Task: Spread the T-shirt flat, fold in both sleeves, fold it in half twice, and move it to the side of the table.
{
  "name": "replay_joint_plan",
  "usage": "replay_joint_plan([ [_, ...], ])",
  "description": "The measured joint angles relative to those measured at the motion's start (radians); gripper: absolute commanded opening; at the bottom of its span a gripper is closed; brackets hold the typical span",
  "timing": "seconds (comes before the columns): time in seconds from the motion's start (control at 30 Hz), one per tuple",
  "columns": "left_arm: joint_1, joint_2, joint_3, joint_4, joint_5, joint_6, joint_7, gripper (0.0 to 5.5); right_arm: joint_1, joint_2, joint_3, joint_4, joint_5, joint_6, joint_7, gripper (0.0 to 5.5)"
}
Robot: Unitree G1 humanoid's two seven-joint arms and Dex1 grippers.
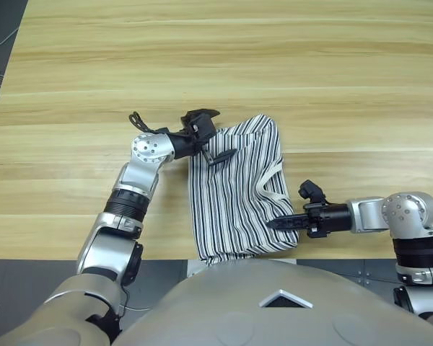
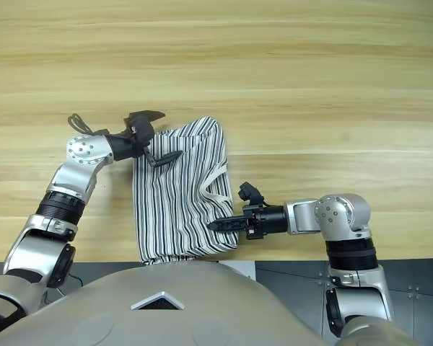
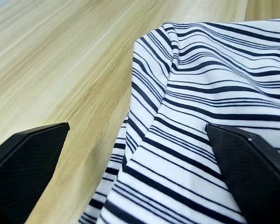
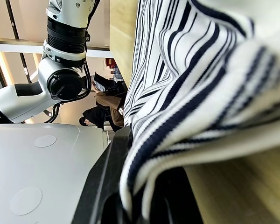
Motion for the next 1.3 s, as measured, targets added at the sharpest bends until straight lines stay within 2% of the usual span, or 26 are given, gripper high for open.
replay_joint_plan([
  [0.1, -0.003, 0.005, -0.016, 0.020, 0.025, -0.056, 0.020, 5.50, -0.060, 0.063, -0.068, 0.047, 0.012, 0.013, -0.025, 0.11],
  [0.3, 0.003, 0.010, -0.034, 0.003, 0.037, -0.078, 0.028, 5.50, -0.267, 0.286, -0.223, 0.169, 0.038, -0.020, -0.142, 0.11],
  [0.4, 0.014, 0.009, -0.041, -0.017, 0.037, -0.079, 0.030, 5.50, -0.319, 0.344, -0.229, 0.235, -0.046, -0.128, -0.237, 0.11],
  [0.53, 0.028, 0.009, -0.042, -0.038, 0.037, -0.077, 0.031, 5.50, -0.319, 0.352, -0.171, 0.328, -0.191, -0.290, -0.294, 0.11],
  [0.7, 0.041, 0.009, -0.041, -0.048, 0.037, -0.075, 0.032, 5.50, -0.367, 0.340, -0.124, 0.417, -0.271, -0.439, -0.262, 0.11],
  [1.03, 0.046, 0.011, -0.037, -0.050, 0.031, -0.076, 0.031, 5.50, -0.435, 0.313, -0.184, 0.535, -0.287, -0.484, -0.227, 0.11],
  [1.2, 0.049, 0.014, -0.029, -0.053, 0.023, -0.076, 0.031, 5.50, -0.417, 0.292, -0.081, 0.482, -0.352, -0.518, -0.186, 0.11],
  [1.3, 0.046, 0.014, -0.026, -0.053, 0.022, -0.076, 0.032, 5.50, -0.385, 0.278, -0.023, 0.433, -0.375, -0.532, -0.147, 0.67],
])
